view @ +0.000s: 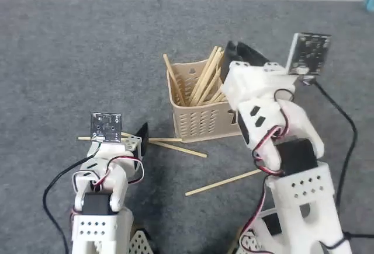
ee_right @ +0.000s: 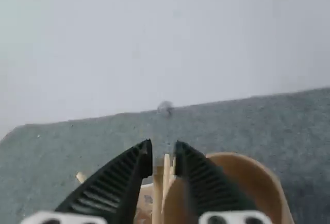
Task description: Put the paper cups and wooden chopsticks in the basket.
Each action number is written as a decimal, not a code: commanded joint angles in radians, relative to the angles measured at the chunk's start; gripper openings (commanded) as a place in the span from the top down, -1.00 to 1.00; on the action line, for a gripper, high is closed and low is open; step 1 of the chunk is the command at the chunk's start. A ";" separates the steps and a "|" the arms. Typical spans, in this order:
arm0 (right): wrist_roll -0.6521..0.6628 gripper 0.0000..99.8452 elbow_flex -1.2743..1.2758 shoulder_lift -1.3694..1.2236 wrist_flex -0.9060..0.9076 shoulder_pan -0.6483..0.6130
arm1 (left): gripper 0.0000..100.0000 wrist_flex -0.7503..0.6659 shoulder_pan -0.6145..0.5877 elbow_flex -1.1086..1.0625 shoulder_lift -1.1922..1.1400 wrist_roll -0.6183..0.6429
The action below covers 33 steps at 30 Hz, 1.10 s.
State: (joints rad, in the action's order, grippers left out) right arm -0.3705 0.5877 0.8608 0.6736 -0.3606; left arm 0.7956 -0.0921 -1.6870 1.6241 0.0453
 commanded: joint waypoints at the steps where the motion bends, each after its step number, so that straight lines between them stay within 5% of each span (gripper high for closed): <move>1: 0.020 0.68 -0.015 0.013 -0.016 -0.016 | 0.58 -0.023 -0.002 0.005 0.012 -0.011; 10: 0.158 0.69 -0.041 0.268 0.282 -0.001 | 0.58 -0.023 -0.002 0.007 0.012 -0.009; 22: 0.562 0.69 -0.002 0.226 0.895 0.438 | 0.58 0.051 -0.005 0.051 0.006 -0.008; 27: 0.783 0.69 0.230 0.065 0.888 0.483 | 0.57 0.031 -0.097 0.070 0.005 -0.003; 33: 0.793 0.69 0.454 -0.117 0.605 0.481 | 0.57 0.055 -0.137 0.101 0.003 0.074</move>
State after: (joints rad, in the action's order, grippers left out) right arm 0.4074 0.9805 0.8101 1.4208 0.1135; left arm 0.8431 -0.2071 -1.6456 1.6241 0.0821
